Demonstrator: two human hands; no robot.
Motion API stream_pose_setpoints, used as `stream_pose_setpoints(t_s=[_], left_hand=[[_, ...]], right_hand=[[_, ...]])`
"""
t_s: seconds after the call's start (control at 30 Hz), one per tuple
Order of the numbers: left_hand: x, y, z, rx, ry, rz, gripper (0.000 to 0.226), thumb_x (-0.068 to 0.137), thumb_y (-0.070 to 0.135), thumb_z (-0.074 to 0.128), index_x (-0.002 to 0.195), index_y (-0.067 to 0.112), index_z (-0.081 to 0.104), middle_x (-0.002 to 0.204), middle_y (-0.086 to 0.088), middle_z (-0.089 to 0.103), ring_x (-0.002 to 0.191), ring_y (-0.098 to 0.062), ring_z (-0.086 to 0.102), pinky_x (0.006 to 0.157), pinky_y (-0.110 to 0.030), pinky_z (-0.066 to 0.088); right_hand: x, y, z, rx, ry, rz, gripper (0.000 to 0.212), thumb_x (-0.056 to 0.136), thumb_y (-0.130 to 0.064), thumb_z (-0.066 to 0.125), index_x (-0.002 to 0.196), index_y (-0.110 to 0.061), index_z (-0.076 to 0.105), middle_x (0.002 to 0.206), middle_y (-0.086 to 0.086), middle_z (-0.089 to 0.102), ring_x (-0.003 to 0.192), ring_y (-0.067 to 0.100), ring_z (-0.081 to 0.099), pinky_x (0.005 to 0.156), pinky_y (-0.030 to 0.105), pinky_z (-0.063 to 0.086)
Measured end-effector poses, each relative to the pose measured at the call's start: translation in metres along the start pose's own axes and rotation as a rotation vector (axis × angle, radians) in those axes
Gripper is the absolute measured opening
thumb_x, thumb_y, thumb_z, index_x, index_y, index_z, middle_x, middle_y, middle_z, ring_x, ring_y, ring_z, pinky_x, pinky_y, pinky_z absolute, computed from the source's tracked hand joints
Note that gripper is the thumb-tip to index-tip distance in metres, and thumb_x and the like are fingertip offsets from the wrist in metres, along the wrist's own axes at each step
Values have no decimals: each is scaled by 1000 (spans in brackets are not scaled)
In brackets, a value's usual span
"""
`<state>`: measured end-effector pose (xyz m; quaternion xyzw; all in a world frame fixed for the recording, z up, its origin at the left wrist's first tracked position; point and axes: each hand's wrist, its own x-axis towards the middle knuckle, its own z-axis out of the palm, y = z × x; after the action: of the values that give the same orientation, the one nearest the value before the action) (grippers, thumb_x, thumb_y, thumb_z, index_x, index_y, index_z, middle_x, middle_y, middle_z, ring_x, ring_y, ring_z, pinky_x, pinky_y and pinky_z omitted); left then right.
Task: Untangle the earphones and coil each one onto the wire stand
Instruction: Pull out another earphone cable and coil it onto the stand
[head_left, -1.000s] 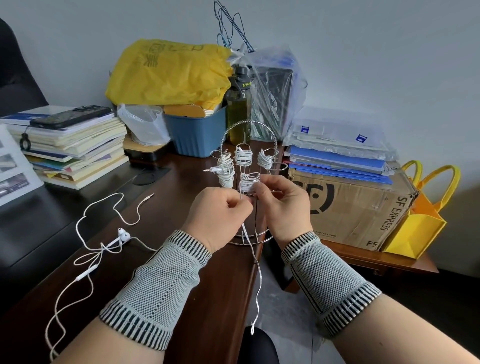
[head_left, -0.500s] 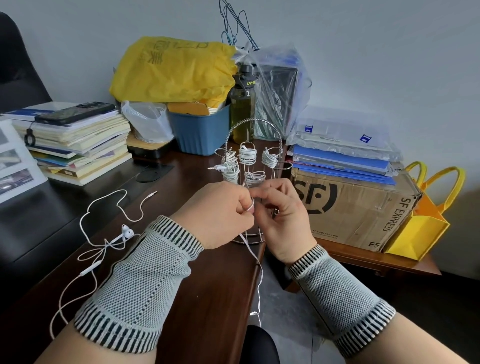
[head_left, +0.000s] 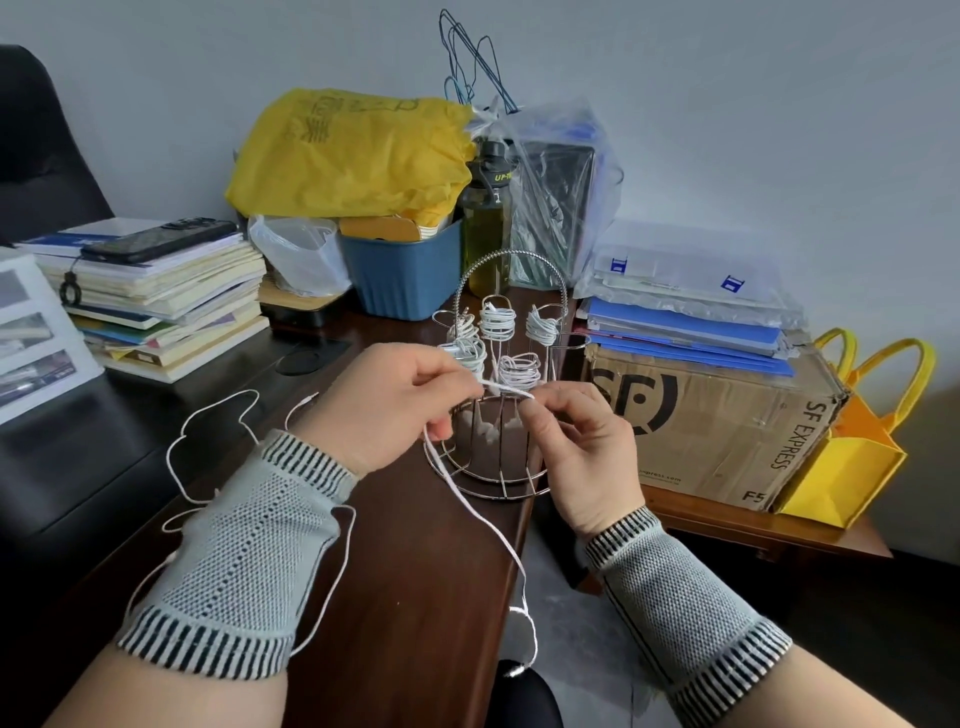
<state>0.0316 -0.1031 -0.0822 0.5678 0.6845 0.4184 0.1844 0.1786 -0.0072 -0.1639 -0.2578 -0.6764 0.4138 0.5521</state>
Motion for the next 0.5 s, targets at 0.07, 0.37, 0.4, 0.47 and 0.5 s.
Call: stream_pose_setpoints(t_s=[0.07,0.37,0.4,0.47,0.5], left_hand=[[1,2,13,-117,78,6,19,90,31,62,76,26,74,51,4,59,55,-9,61,70,-36,54],[25,13,42,240,382,-36,47,96,46,50,72,12,71,58,1,67,50,-7,63,50,-21,51],[26,14,41,288,400,-17,50,96,48,48,71,11,71,61,-1,68,53,-11,64,55,-31,54],[28,14,38,281,432,60,52,96,48,47,69,9,68,64,-3,69,54,-17,64,57,-38,54],[28,15,37,265,427,101,52,95,47,47,69,8,68,61,-3,68,53,-16,64,58,-38,52]], right_hand=[[0,-1,2,72,45,91,12,85,-15,70,78,-26,70,90,7,67,81,17,63,75,28,54],[16,-9,10,281,110,345,19,92,-19,62,73,-18,65,71,2,64,70,16,59,69,32,51],[17,-11,11,283,101,353,20,92,-20,61,72,-18,64,71,3,63,70,18,58,70,35,51],[19,-13,12,285,81,361,22,93,-19,60,71,-18,63,70,2,61,69,20,56,68,36,50],[19,-13,12,284,73,357,22,93,-18,59,71,-18,63,70,2,60,69,19,55,67,33,49]])
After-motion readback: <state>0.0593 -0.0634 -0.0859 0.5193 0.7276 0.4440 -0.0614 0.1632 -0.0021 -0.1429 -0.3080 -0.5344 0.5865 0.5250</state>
